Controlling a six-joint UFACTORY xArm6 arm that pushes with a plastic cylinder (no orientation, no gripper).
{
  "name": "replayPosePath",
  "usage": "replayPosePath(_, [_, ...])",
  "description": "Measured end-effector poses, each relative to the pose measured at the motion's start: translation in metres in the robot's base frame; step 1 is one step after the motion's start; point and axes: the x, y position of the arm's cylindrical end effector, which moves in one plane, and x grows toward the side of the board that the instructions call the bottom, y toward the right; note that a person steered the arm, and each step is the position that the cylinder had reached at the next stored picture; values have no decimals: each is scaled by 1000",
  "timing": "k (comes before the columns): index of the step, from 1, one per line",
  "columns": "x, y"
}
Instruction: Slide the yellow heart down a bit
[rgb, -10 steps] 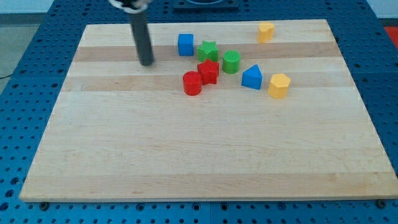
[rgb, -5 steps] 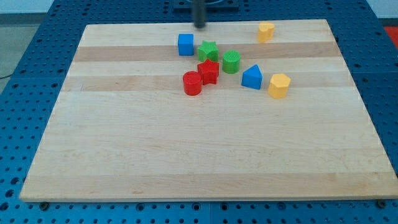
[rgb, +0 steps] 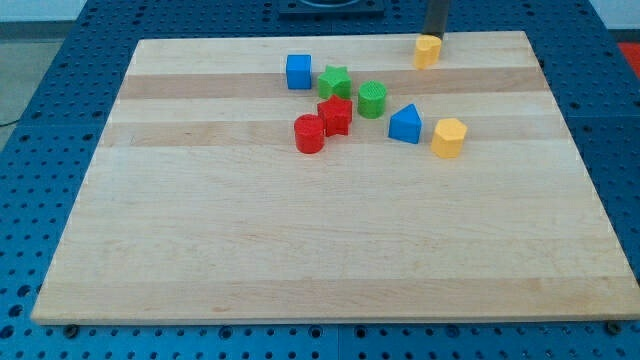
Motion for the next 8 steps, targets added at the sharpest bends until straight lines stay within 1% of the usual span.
replayPosePath(1, [2, -1])
replayPosePath(3, [27, -1])
replayPosePath(7, [54, -15])
replayPosePath(8, [68, -15])
